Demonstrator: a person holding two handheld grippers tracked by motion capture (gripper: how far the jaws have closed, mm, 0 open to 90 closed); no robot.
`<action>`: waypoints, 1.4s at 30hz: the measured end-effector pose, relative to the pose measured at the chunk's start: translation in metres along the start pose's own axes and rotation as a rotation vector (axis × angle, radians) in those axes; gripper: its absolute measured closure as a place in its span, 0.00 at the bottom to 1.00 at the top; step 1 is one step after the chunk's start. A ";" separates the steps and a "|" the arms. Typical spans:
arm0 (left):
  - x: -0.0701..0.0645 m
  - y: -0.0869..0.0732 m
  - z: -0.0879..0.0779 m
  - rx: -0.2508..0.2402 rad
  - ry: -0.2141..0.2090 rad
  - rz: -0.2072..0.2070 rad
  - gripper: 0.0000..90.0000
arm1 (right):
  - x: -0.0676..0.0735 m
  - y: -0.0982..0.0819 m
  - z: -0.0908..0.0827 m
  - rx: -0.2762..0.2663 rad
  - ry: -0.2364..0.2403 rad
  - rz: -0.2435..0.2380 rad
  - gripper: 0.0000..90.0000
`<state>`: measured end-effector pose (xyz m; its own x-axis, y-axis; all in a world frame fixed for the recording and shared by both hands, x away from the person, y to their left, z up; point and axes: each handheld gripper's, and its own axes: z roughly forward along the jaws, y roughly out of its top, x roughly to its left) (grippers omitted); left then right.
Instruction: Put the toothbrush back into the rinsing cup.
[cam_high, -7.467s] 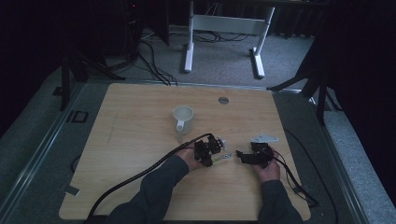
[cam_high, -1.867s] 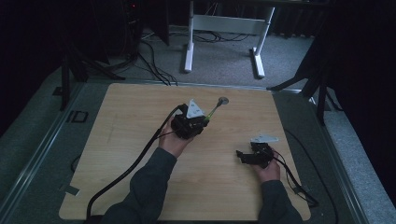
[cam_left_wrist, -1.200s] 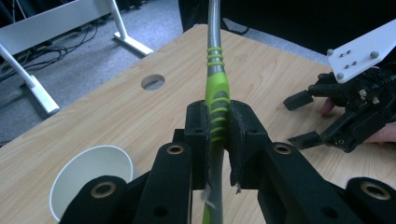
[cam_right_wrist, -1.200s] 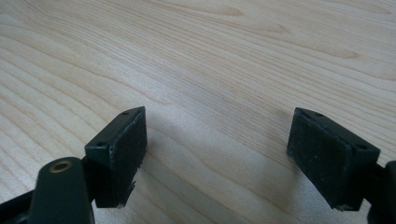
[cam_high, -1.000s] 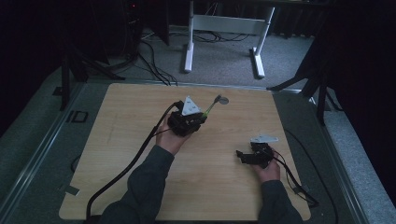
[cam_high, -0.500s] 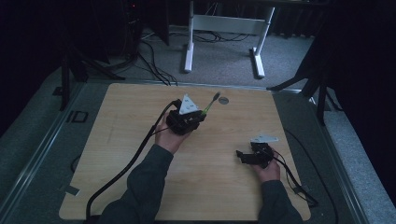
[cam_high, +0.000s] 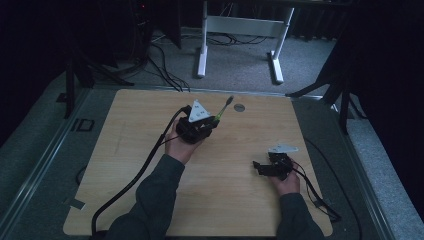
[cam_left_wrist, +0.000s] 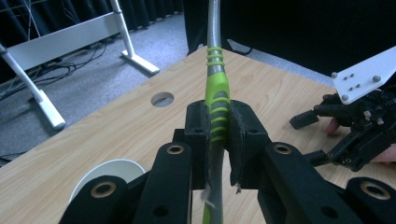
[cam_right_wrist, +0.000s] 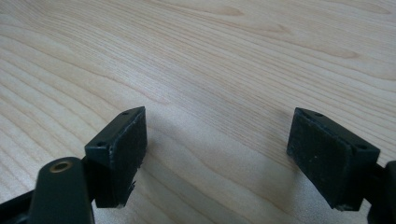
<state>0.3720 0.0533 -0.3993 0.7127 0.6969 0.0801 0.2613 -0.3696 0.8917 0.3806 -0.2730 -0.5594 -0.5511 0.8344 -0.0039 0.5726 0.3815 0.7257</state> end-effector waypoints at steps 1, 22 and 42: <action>0.000 0.000 0.000 0.001 0.002 0.003 0.89 | 0.000 0.000 0.000 0.000 0.000 0.000 0.22; 0.007 -0.005 -0.004 -0.050 0.038 -0.023 0.89 | 0.000 0.000 0.000 0.000 0.000 0.001 0.22; 0.022 -0.019 -0.014 -0.142 0.076 -0.096 0.89 | 0.000 0.000 0.000 0.000 0.000 0.000 0.22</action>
<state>0.3733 0.0843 -0.4079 0.6363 0.7712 0.0204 0.2274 -0.2128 0.9503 0.3806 -0.2729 -0.5594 -0.5508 0.8346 -0.0037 0.5729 0.3813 0.7256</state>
